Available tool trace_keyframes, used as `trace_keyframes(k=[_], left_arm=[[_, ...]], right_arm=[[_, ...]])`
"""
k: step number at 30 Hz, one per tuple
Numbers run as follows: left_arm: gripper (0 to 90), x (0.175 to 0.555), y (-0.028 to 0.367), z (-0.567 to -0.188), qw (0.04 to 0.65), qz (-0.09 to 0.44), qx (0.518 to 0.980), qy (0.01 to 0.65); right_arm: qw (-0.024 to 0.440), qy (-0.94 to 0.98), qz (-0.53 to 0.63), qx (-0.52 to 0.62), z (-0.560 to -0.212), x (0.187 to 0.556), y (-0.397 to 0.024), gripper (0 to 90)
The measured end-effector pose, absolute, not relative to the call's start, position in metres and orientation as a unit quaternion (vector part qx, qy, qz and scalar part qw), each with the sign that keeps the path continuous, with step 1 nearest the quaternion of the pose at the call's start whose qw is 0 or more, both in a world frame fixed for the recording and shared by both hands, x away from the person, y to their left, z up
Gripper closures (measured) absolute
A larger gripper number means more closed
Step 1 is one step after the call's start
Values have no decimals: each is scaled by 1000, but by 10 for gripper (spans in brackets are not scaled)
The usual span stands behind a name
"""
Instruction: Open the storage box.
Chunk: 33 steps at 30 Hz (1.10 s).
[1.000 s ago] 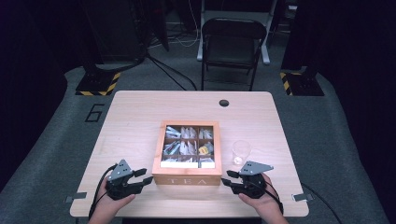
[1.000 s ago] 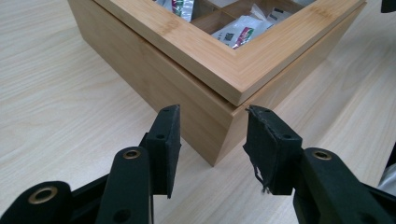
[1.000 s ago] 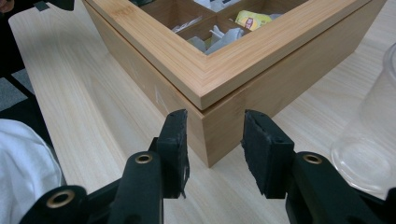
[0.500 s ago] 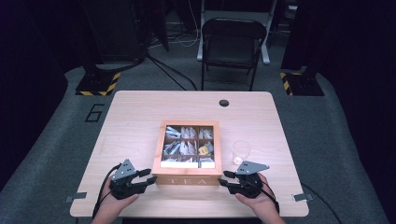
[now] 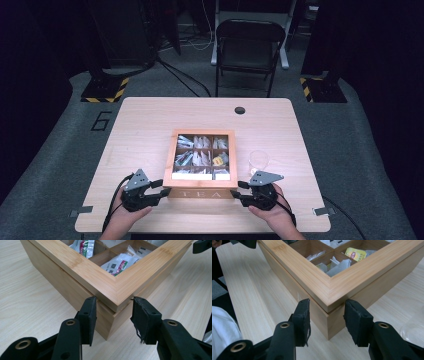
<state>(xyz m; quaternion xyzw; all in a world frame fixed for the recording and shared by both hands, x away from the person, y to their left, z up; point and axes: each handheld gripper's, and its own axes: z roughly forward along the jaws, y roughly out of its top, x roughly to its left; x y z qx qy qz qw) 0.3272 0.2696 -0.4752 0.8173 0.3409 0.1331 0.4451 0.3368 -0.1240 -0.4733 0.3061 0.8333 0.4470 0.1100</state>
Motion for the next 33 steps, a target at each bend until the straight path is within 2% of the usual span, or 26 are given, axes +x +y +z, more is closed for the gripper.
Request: trace_keyframes(k=[15,18,33], left_arm=[[527,328,267,-463,450,138,811,348],[501,329,266,-458,445,148,811,350],[497,333,266,-427,449,177,811,332]], right_arm=[[115,826,450,318,-462,340,-121,524],[114,824,453,321,-458,341,-122,525],[122,818,455,332,-431,346,-122,524]])
